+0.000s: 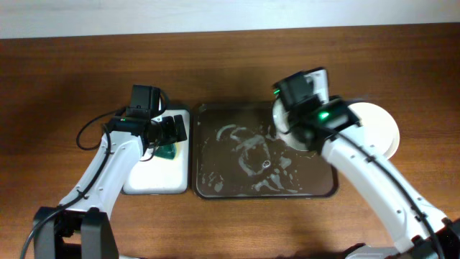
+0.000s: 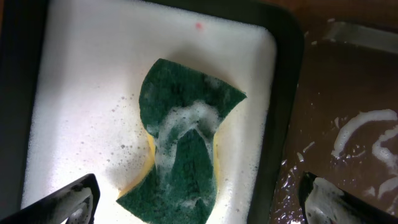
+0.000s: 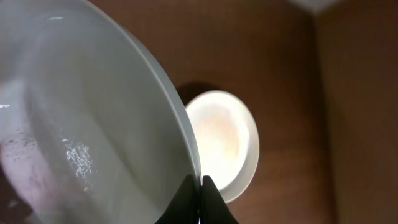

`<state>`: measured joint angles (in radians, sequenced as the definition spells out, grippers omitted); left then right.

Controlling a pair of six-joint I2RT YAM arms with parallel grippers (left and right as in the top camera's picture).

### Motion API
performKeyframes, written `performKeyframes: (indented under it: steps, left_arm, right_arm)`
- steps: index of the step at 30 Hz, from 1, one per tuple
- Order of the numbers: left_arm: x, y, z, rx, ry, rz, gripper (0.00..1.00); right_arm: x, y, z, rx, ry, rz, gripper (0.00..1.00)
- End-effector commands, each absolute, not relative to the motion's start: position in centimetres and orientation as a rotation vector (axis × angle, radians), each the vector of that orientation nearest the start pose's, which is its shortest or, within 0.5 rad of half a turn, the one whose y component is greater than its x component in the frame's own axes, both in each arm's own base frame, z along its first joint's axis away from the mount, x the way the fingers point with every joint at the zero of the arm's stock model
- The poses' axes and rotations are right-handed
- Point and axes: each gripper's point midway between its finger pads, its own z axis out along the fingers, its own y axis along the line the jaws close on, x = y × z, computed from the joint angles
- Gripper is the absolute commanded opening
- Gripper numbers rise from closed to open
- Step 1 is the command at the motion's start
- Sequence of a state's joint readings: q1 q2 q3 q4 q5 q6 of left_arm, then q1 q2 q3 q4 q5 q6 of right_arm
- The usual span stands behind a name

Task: Clean dirty plates on tray and stack at the side
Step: 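Lift the plate with the right gripper and stack it on the right pile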

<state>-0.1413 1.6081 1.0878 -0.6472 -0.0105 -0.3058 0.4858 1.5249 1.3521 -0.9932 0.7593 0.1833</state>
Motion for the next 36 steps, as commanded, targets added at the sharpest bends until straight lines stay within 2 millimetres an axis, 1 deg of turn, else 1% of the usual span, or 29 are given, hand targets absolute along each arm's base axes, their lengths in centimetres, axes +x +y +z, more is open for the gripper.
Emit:
performKeyframes:
  steps: [1,3,5,11,13,15,16,17,19,20,21,25,27,29,31,32,36]
  left_arm:
    - [36.4,-4.9,8.2,-0.222,2.735,-0.117,0.99]
    - [36.4,-4.9,8.2,-0.222,2.735,-0.117,1.00]
    - [36.4,-4.9,8.2,-0.222,2.735,-0.117,0.99]
    - [36.4,-4.9,8.2,-0.222,2.735,-0.117,0.99]
    - [36.4,-5.0,8.2,-0.222,2.735,-0.118,0.99]
    - [36.4,-5.0,8.2,-0.222,2.735,-0.118,1.00]
    - [36.4,-4.9,8.2,-0.222,2.735,-0.117,0.99]
    - [36.3,-4.9,8.2,-0.222,2.738,-0.117,1.00]
    - [36.3,-4.9,8.2,-0.222,2.739,-0.116,0.99]
    - [36.3,-4.9,8.2,-0.222,2.738,-0.117,0.99]
    - [36.3,-4.9,8.2,-0.222,2.738,-0.117,1.00]
    - [36.3,-4.9,8.2,-0.222,2.738,-0.116,0.99]
    - [36.3,-4.9,8.2,-0.222,2.739,-0.117,0.99]
    - [36.3,-4.9,8.2,-0.222,2.739,-0.117,1.00]
    - [36.3,-4.9,8.2,-0.222,2.739,-0.116,1.00]
    - [36.3,-4.9,8.2,-0.222,2.739,-0.116,0.99]
    - [36.3,-4.9,8.2,-0.222,2.739,-0.117,0.99]
  right_arm:
    - [35.1,6.8,25.6,-0.183,2.195,-0.927,0.04]
    - [34.7,7.9,26.7,-0.207,2.122,-0.973,0.04]
    - [34.4,8.6,27.4,-0.218,2.077,-0.997,0.04]
    - [34.4,8.6,27.6,-0.217,2.068,-1.005,0.04]
    - [34.5,8.3,27.5,-0.166,2.069,-0.984,0.04]
    - [34.8,7.5,27.0,-0.080,2.100,-0.928,0.04]
    - [35.0,7.2,26.2,-0.051,2.140,-0.881,0.04]
    - [35.4,6.5,24.7,-0.004,2.233,-0.782,0.04]
    - [35.8,5.4,23.0,0.067,2.330,-0.672,0.04]
    - [36.0,4.8,22.4,0.099,2.373,-0.621,0.04]
    - [36.3,3.2,21.4,0.183,2.436,-0.540,0.04]
    - [36.5,-1.1,19.7,0.413,2.527,-0.363,0.04]
    - [36.3,-4.1,18.7,0.564,2.567,-0.233,0.04]
    - [36.0,-6.5,17.9,0.683,2.583,-0.162,0.04]
    - [35.1,-9.4,16.6,0.831,2.598,-0.086,0.04]
    - [34.3,-11.2,15.7,0.916,2.602,-0.073,0.04]
    - [32.2,-15.5,13.2,1.120,2.598,-0.082,0.04]
